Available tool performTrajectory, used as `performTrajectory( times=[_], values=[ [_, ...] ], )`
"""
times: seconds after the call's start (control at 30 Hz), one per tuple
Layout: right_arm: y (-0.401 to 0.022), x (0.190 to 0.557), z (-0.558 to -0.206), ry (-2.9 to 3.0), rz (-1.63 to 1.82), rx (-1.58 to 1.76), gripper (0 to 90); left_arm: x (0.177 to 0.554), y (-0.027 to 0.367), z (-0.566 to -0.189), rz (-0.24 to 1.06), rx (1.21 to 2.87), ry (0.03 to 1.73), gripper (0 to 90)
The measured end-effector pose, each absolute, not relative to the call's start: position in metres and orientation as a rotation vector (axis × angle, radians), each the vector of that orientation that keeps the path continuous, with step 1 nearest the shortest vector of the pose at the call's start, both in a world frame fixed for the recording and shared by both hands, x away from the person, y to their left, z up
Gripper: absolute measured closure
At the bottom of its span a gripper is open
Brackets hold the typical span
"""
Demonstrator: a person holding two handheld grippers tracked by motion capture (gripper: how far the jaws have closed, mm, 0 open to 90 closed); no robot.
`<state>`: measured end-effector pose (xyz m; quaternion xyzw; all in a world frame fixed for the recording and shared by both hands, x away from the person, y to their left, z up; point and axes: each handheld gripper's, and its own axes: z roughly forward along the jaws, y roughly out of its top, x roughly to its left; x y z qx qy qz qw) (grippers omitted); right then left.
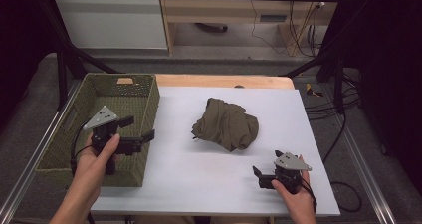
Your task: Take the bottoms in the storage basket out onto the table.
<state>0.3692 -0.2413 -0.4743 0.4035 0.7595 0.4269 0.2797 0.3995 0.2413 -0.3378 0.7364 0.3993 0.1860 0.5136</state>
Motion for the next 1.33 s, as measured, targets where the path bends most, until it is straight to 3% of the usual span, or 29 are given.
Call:
performTrajectory(
  times=[0.3, 0.7, 1.33],
  values=[
    [-0.242, 0.370, -0.474, 2.035, 1.146, 1.083, 4.7, 0.376, 0.278, -0.342, 0.448, 1.727, 1.037, 5.5],
    [-0.241, 0.370, -0.474, 2.034, 1.144, 1.081, 4.7, 0.363, 0.267, -0.362, 0.443, 1.876, 0.960, 6.2],
    [-0.244, 0.374, -0.473, 2.031, 1.141, 1.102, 4.7, 0.359, 0.258, -0.390, 0.442, 1.887, 0.981, 6.0]
  ],
)
